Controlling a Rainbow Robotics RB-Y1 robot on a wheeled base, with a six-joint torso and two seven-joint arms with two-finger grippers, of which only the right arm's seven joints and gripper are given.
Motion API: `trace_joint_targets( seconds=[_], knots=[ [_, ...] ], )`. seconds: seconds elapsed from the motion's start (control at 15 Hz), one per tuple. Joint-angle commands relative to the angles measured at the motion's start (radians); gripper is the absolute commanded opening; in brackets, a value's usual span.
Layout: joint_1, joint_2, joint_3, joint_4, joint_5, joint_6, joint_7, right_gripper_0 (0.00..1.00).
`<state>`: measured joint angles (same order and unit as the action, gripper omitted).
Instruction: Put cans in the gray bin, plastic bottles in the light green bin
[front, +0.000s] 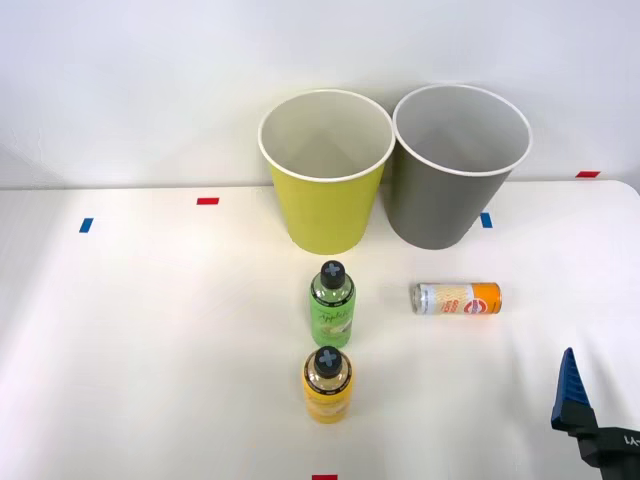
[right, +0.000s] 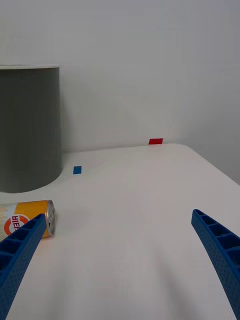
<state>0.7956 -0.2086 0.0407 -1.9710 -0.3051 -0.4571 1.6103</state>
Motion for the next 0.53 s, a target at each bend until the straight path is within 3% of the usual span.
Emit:
trace_joint_targets(
  seconds=[0.07,0.27,0.53],
  knots=[
    [-0.006,-0.003,-0.012,0.029,0.017,-0.005,0.006,1.00],
    [0.010,0.000,-0.024,0.067,0.076,-0.009,-0.010,1.00],
    [0.019,0.072,-0.082,0.142,0.331,-0.109,-0.253,1.00]
  ],
)
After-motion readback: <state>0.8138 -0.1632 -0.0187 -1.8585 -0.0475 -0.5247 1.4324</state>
